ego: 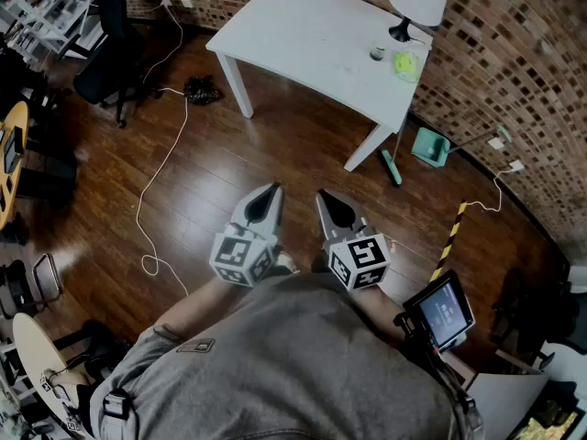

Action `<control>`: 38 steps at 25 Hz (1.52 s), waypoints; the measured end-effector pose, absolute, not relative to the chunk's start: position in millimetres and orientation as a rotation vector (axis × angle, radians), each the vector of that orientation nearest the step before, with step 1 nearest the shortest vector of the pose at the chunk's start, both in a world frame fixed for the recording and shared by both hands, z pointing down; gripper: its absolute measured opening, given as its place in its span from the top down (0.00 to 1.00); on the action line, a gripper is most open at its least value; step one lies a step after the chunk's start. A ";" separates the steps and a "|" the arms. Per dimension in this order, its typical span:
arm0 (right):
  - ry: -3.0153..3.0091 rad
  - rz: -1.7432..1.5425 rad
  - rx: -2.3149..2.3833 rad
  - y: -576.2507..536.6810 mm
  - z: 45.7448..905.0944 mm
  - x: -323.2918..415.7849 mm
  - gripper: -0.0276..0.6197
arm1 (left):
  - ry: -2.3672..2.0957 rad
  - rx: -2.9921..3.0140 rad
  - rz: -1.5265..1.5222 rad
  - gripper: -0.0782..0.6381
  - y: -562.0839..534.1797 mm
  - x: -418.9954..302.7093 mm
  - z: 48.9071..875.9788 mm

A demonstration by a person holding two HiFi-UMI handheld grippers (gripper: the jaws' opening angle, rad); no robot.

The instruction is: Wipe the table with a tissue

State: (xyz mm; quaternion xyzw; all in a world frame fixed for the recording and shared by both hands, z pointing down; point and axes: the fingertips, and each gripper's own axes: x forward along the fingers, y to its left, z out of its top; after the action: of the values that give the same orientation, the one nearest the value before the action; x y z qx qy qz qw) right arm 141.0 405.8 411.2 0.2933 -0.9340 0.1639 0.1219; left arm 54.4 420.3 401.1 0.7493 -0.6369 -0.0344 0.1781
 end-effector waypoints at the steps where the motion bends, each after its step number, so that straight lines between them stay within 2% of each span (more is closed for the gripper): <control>1: -2.730 0.478 0.860 398.3 412.1 140.3 0.94 | -1.800 2.117 -0.099 0.89 413.5 53.5 402.1; 23: -2.705 0.459 0.823 162.0 439.7 173.1 0.94 | -1.886 2.067 -0.013 0.89 190.4 71.7 410.6; 38: -2.502 0.515 1.025 54.9 489.7 126.6 0.94 | -1.658 2.169 0.101 0.89 73.2 14.4 452.4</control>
State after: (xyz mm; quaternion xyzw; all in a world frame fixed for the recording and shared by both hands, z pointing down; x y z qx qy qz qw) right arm 126.6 54.9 489.7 0.3653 -0.8919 0.1836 0.1932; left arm 14.4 73.2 452.4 0.7774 -0.5942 0.0361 0.2033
